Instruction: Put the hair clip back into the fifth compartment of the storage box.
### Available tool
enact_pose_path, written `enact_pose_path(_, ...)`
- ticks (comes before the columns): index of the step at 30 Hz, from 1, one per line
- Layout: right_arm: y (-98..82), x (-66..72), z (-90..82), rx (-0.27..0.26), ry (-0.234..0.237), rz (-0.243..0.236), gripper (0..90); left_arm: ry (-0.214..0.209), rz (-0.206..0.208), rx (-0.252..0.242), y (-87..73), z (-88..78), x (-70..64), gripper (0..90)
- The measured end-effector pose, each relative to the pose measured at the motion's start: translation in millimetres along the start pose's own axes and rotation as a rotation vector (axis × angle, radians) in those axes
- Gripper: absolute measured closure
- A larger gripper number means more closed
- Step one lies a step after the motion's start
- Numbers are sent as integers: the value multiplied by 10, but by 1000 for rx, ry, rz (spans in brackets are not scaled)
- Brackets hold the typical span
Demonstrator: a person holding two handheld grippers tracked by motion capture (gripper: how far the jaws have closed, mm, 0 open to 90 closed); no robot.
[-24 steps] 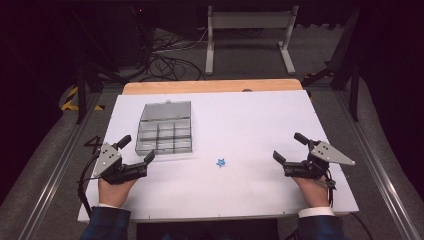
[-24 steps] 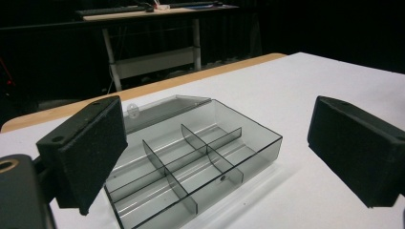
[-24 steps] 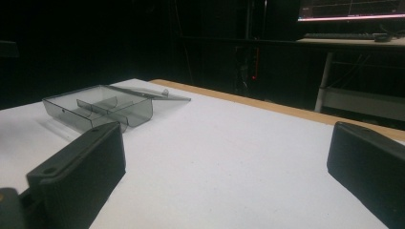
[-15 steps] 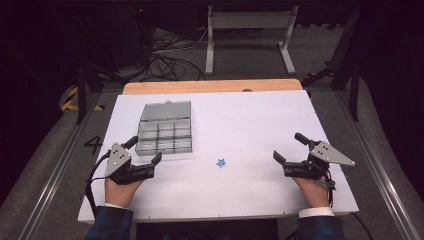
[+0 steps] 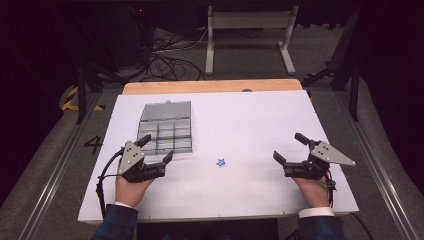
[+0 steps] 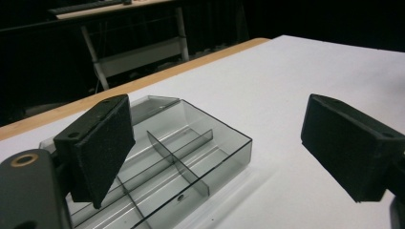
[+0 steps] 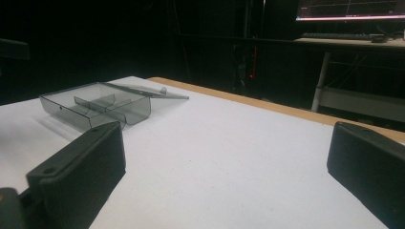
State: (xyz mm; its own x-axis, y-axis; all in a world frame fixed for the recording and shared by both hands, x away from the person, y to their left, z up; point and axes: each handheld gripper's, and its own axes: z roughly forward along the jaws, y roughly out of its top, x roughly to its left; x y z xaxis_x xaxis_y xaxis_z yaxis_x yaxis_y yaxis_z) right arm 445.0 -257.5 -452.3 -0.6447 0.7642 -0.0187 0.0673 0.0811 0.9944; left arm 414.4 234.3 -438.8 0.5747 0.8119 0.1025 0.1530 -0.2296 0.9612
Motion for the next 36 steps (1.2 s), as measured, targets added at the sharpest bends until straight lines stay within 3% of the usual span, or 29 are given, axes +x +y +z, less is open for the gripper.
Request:
enact_pose_path(9, 2, 8, 0, 5, -8, -13, 1, -56, -10, 25, 26, 76, -64, 169)
enact_pose_path(22, -7, 15, -12, 25, -22, -18, 1, -101, 29, 71, 35, 207, -184, 275)
enact_pose_path(28, -12, 18, -12, 35, -29, -19, 3, -125, 85, 116, 28, 302, -262, 326)
enact_pose_path(36, -18, 22, -6, 41, -35, -31, 5, -153, 80, 163, 11, 431, -341, 334)
